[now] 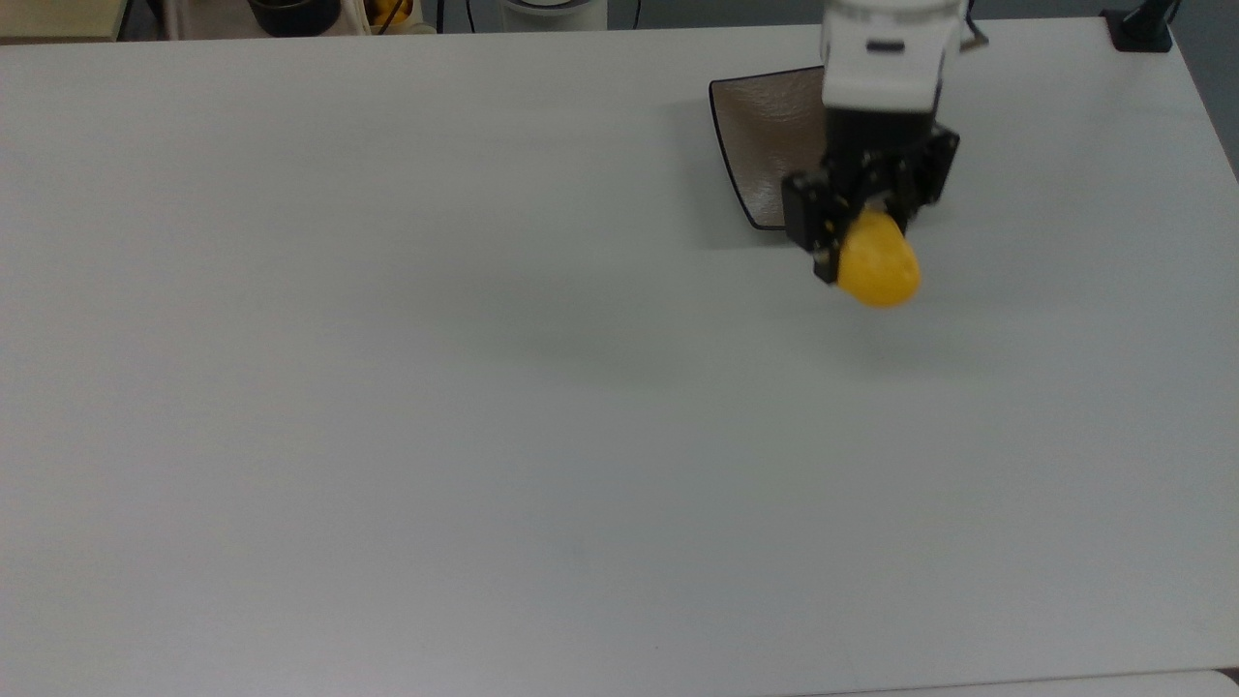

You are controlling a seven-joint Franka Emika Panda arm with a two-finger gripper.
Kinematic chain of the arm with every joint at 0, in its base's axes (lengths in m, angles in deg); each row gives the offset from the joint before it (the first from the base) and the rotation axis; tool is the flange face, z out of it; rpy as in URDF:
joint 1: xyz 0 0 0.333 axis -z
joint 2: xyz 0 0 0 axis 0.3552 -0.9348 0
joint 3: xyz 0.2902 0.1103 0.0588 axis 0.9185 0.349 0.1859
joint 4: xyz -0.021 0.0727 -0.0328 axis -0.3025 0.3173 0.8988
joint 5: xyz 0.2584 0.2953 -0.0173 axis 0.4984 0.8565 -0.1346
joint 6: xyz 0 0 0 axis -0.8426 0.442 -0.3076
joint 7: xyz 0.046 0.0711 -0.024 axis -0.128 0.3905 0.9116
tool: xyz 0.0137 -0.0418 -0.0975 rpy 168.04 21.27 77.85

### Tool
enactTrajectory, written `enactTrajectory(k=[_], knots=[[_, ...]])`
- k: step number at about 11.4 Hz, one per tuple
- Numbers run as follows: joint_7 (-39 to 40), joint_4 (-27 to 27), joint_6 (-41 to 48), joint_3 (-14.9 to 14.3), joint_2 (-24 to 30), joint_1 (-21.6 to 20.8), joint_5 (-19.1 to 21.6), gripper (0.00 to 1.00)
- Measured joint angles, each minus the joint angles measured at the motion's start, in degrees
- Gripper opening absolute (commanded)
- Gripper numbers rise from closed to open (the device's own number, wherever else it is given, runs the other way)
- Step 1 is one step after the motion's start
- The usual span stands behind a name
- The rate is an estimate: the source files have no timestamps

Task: Put potatoes on a ceramic plate
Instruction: 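Lift the potato and carry it over the brown plate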

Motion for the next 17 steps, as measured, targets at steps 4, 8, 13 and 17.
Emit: enactTrajectory(k=[4, 8, 13, 17], knots=[[-2.78, 8.53, 21.63, -0.07, 17.01, 2.16, 3.84, 0.00], [-3.05, 17.14, 32.57, 0.00, 25.83, 2.22, 8.84, 0.00], [-12.04, 24.96, 32.14, 0.52, 25.75, -1.10, 12.63, 0.00], [-22.83, 35.96, 16.95, 4.16, 24.91, -3.68, 12.73, 0.00]])
